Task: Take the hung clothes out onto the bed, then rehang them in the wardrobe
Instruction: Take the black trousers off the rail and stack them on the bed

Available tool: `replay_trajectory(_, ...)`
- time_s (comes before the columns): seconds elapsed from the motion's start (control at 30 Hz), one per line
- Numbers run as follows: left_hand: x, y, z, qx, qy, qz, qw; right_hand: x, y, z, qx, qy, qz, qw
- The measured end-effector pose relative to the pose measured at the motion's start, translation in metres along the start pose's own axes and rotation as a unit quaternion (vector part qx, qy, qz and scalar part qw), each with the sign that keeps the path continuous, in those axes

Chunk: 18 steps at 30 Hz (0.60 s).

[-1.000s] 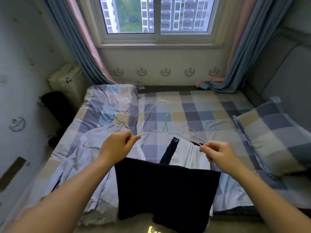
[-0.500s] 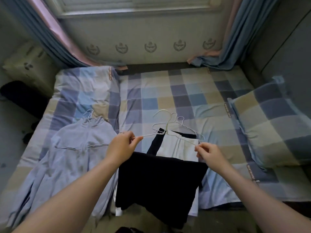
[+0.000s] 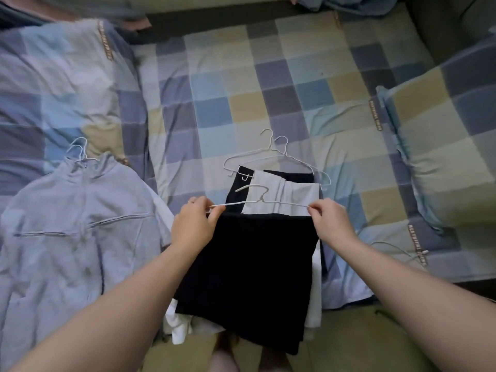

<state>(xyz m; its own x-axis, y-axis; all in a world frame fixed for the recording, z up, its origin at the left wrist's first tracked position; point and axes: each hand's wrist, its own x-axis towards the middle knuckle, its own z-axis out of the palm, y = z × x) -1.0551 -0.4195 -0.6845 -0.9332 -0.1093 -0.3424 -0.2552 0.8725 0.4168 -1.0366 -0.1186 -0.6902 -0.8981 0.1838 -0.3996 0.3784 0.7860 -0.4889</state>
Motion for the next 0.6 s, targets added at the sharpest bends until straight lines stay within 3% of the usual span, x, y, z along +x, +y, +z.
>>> replay_trajectory(0.13,0.039,-0.002,0.032,-0.059,-0.009,-0.011,0.998,0.040,0.012,0.030,0.021,0.001,0.014,1.000)
replay_trajectory(0.3,0.056,0.008,0.043,-0.091,-0.072,0.015,0.993,0.048,0.015,0.044,0.047,-0.064,0.017,0.997)
replay_trajectory(0.6,-0.018,0.022,0.009,-0.035,-0.125,0.037,0.991,-0.046,-0.016,0.028,0.144,-0.080,0.059,0.985)
